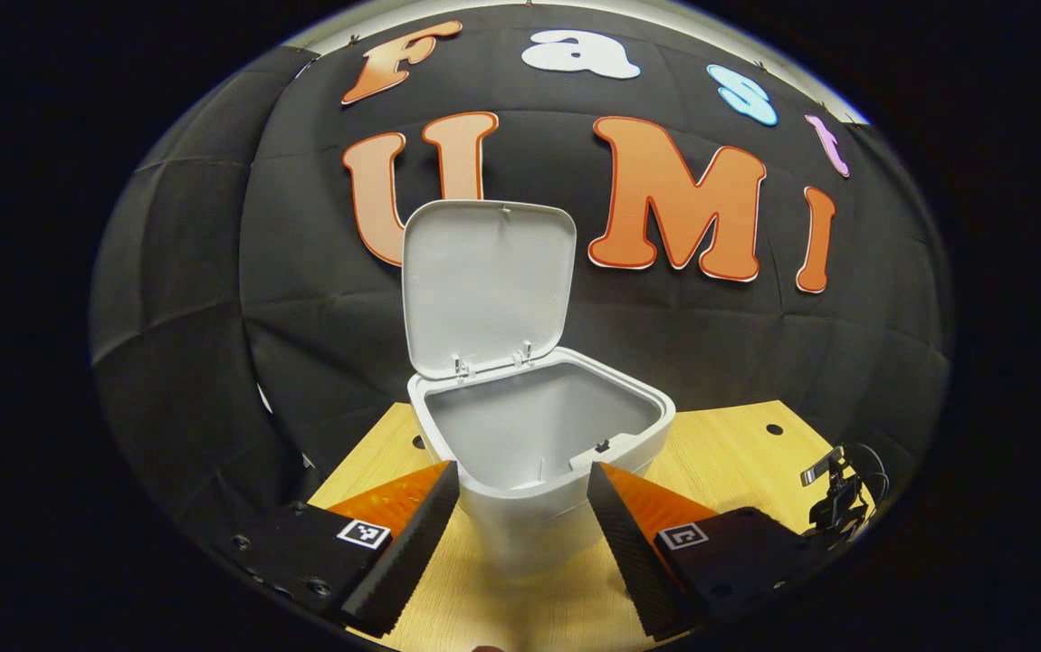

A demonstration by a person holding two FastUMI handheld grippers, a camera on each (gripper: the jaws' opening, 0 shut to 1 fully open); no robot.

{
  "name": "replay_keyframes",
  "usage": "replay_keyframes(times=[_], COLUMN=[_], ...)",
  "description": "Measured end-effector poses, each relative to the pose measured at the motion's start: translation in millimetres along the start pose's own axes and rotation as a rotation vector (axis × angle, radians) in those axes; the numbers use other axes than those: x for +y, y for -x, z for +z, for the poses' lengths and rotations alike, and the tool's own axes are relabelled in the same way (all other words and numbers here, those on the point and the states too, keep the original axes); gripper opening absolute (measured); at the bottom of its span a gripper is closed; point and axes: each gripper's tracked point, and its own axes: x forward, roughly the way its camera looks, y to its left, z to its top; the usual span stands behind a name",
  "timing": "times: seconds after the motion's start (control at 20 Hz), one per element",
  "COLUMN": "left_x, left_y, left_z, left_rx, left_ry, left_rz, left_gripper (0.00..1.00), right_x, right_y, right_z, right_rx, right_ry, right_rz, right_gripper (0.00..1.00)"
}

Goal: Press the lid of the desktop garbage bin to open it, pick up the crumpled paper on the desktop and throw it into the bin, then pick up the pop can on the desktop and drop it into the bin, and finally close the garbage bin lid.

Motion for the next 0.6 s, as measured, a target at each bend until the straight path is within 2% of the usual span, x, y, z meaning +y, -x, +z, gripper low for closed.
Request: replay_keyframes(times=[0.05, 0.1, 0.15, 0.2, 0.25, 0.45, 0.5, 0.6], left_x=[1.8, 2.2, 2.3, 1.3, -0.6, -3.8, -4.4, -6.0], left_y=[-0.2, -2.0, -3.3, -4.3, -4.7, -3.6, -3.0, -2.6], left_z=[-1.3, -1.2, -3.9, -4.7, -6.9, -7.2, -5.6, -4.2], left_rx=[0.002, 0.005, 0.009, 0.015, 0.019, 0.026, 0.022, 0.016], left_ry=[0.001, 0.004, 0.006, 0.008, 0.009, -0.004, -0.005, -0.009], left_rz=[0.002, 0.002, 0.001, -0.001, -0.004, -0.01, -0.012, -0.014], left_gripper=[0.91, 0.91, 0.91, 0.91, 0.91, 0.92, 0.92, 0.91], right_x=[-2.5, -6.0, -7.0, -7.1, -8.8, -17.3, -23.2, -31.9], right_y=[2.1, 3.7, 5.3, 7.4, 9.0, 19.8, 20.4, 26.4], right_z=[3.6, 9.3, 15.2, 19.8, 26.0, 65.4, 79.5, 103.7], right_rx=[0.006, 0.006, 0.007, 0.017, 0.022, 0.006, -0.013, -0.012], right_ry=[0.002, 0.009, 0.013, 0.016, 0.021, 0.018, 0.012, 0.006], right_rz=[0.0, -0.001, 0.011, 0.026, 0.032, 0.066, 0.055, 0.063], right_gripper=[0.43, 0.45, 0.4, 0.25, 0.33, 0.21, 0.14, 0.06])
